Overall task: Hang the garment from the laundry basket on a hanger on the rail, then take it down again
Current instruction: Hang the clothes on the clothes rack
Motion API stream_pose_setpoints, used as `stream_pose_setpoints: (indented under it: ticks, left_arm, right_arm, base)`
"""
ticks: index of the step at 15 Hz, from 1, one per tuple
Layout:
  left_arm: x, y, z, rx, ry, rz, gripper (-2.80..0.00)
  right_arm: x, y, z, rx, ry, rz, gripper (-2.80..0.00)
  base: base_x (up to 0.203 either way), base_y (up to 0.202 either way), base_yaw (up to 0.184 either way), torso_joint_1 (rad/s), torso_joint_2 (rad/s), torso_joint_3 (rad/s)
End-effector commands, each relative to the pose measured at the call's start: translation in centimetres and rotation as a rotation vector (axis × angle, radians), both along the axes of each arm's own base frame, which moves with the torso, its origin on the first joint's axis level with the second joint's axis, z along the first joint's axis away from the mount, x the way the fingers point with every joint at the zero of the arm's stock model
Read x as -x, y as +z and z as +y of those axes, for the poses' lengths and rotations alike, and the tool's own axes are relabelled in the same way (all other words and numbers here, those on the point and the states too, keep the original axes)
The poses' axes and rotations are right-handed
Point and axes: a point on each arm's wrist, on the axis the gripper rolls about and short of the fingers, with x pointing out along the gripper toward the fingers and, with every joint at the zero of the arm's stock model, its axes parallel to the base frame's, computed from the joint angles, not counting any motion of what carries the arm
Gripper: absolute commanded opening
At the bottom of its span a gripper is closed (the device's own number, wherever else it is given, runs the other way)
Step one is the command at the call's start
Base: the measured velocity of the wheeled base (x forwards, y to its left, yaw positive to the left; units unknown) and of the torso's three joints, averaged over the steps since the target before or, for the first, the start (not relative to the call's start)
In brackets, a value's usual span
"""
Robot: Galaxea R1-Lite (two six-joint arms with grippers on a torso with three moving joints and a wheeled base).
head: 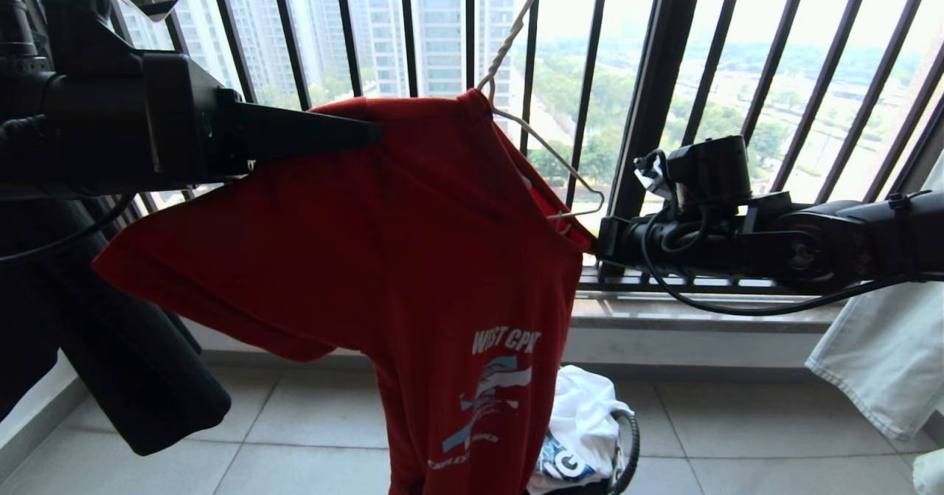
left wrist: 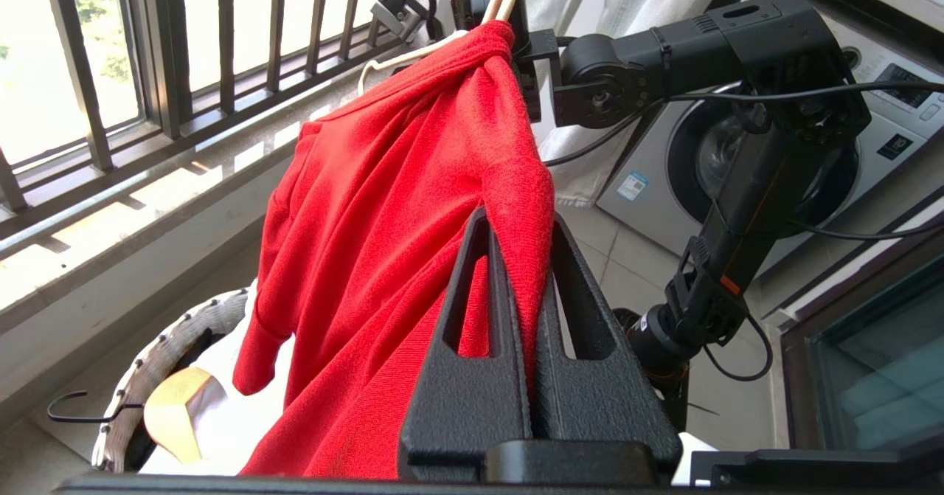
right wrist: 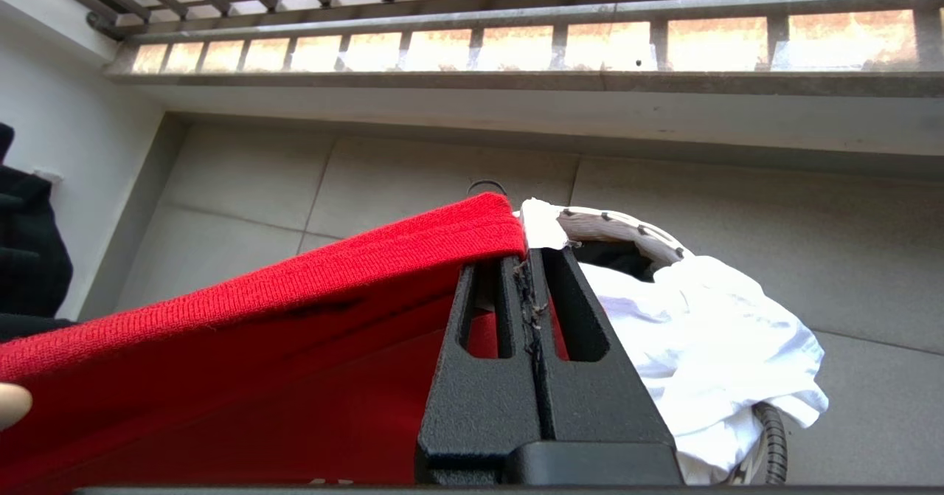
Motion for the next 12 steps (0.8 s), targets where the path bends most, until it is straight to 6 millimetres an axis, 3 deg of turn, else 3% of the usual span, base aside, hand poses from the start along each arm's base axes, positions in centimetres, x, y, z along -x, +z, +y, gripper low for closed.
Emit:
stream_pose_setpoints:
  ticks: [1,6,12]
  left_arm:
    - [-0.6,-0.3,-0.2,0.001,-0.003,0.002,-2.80]
    - [-1.8,-0.9,-0.5,-0.003,0.003,0.011,-2.80]
    - [-3.3,-1.8,-1.0,-0.018,0.000,0.039,-2.80]
  right_arm:
    - [0.0,0.4,-0.5,-0.002,-0.010,-0.012,-2.80]
    - [-0.1,0.7,-1.4,0.032,-0.018,-0.009,-2.80]
    - [0.2,2.5,-2.1,0.094,-0.006,0.047,-2.80]
  base:
    - [0.000,0.000,0.000,0.000,0.00,0.000]
    - [0.000,0.000,0.000,0.000,0.00,0.000]
    - [0.000,0.000,0.000,0.000,0.00,0.000]
